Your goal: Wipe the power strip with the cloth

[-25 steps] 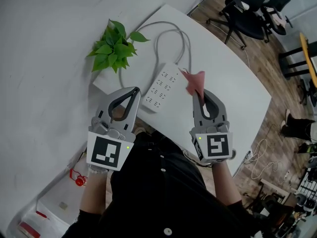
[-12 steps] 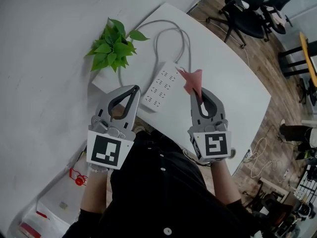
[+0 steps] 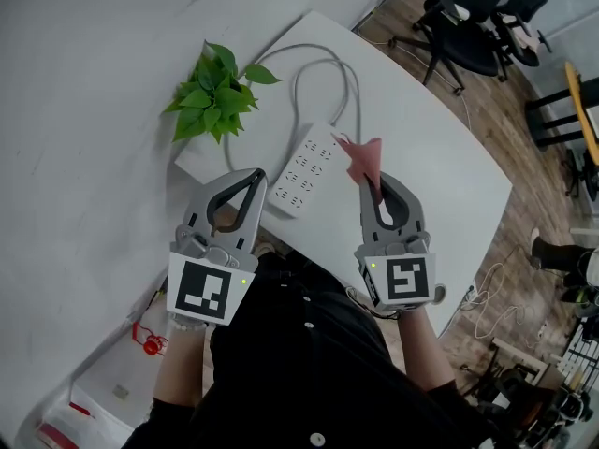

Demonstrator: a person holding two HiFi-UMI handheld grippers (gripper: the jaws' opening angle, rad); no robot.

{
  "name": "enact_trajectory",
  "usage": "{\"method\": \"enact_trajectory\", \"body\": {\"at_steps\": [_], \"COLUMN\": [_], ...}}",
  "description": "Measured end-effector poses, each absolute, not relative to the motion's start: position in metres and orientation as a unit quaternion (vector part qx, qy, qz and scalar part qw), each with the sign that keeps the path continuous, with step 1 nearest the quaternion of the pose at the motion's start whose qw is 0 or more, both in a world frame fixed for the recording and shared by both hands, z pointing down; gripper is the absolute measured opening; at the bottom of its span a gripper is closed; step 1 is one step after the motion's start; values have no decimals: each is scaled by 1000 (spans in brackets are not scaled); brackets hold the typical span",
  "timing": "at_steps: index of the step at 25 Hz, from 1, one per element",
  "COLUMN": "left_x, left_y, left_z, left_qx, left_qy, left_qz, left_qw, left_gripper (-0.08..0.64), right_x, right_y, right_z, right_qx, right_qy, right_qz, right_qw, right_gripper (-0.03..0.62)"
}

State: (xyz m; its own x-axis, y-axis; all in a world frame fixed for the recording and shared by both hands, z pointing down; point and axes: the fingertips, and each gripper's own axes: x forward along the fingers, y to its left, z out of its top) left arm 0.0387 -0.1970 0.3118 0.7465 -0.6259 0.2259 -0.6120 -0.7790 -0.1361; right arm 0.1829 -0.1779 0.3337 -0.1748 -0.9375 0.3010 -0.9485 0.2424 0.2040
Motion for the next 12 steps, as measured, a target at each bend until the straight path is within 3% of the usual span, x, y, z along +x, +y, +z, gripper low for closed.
{"method": "enact_trajectory", "body": {"at_steps": [12], "left_x": [42], "left_y": [-198], "left_z": [313], "left_qx": [-934], "left_qy": [332], "left_qz": [-128], "left_qw": [22], "left_gripper": [12], "right_x": [180], "right_y": [-181], "right_z": [334], "right_qx": [613], "right_qy": [-768], "right_qz": [17], "right_qw": [185], "right_gripper": [57]}}
